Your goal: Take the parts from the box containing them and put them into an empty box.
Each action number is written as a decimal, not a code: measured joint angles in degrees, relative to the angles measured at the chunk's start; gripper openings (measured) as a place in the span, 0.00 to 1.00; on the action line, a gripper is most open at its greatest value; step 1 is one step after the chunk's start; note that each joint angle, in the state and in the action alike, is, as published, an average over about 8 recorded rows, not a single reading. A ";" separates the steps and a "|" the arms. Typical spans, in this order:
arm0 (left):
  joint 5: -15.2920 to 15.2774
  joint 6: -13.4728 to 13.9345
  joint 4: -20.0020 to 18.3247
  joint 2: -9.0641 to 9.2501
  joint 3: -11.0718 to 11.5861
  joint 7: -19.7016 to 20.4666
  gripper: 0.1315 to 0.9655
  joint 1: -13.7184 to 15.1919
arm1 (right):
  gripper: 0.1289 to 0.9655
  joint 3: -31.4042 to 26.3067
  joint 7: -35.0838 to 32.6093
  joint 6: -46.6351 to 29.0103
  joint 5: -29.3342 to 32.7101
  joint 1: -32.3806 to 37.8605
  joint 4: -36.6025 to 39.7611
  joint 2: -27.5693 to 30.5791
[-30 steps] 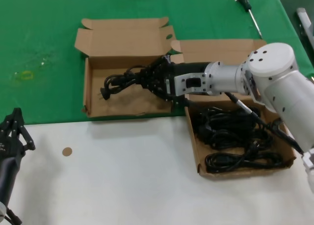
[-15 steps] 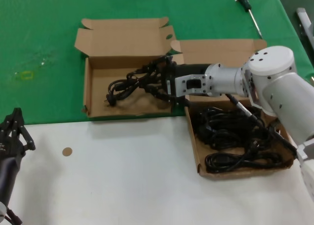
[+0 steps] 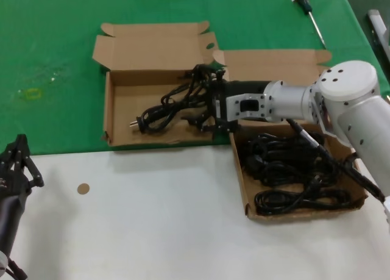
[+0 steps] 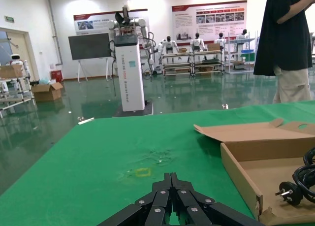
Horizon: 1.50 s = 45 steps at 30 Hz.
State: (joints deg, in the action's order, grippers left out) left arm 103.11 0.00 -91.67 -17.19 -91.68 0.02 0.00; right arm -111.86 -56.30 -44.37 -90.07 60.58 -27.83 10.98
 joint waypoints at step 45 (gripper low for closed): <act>0.00 0.00 0.00 0.00 0.00 0.00 0.07 0.00 | 1.00 1.84 21.61 2.96 -1.00 -14.85 -31.03 11.56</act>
State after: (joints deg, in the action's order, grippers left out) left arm 103.11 0.00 -91.67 -17.19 -91.68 0.02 0.00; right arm -110.03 -34.69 -41.41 -91.07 45.73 -58.86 22.54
